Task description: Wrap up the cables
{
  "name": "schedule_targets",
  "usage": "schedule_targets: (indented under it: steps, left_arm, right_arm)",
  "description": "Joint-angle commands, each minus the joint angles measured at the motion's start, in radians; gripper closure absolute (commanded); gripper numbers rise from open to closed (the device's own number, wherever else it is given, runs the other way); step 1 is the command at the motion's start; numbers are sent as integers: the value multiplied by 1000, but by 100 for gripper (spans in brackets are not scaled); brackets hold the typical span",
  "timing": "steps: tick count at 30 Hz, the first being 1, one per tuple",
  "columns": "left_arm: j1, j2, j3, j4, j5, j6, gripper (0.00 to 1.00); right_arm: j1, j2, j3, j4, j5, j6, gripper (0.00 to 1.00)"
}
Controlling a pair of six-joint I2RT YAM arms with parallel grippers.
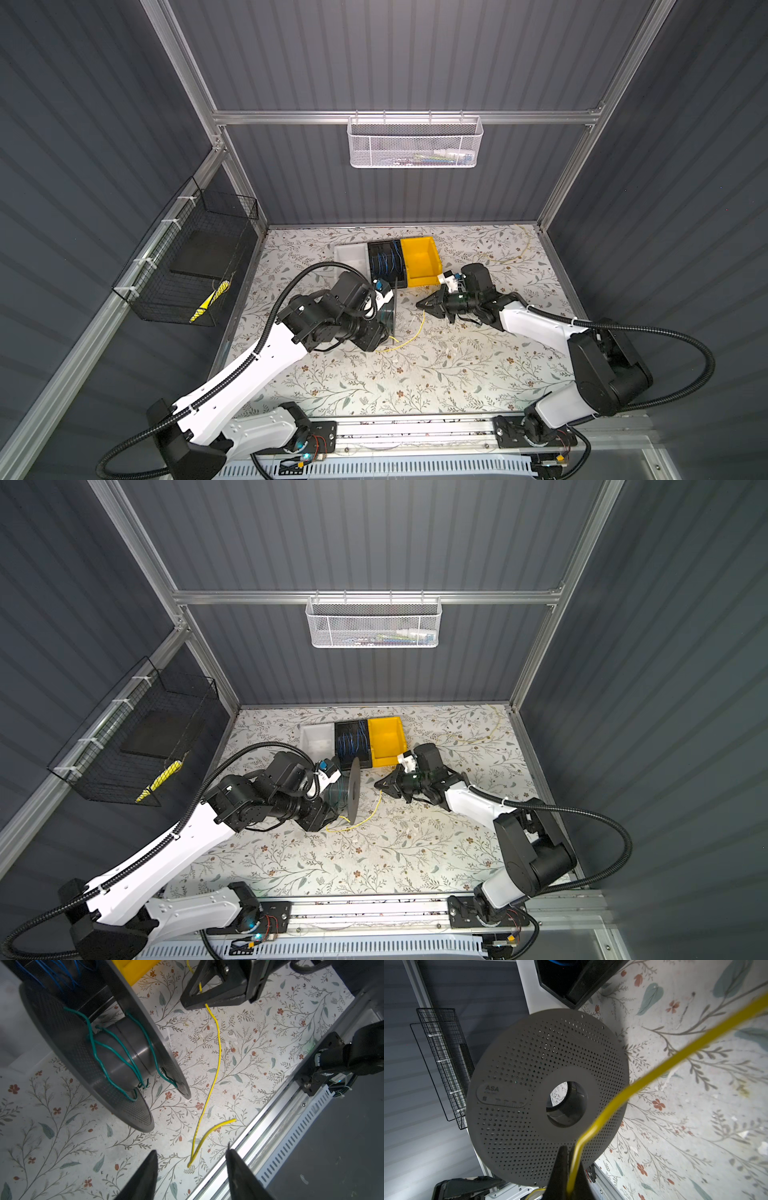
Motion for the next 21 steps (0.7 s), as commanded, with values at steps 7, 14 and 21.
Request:
schedule_targets:
  steps: [7,14,21]
  left_arm:
    - [-30,83,33,-36,41,67,39]
    - [-35,123,36,-34,47,81,54]
    - [-36,129,23,-33,37,76,65]
  right_arm:
    - [-2,-5,31,-8,-24,3,100]
    - [-3,-10,23,0,-22,3,100]
    - [-5,-28,11,-2,-24,4,100]
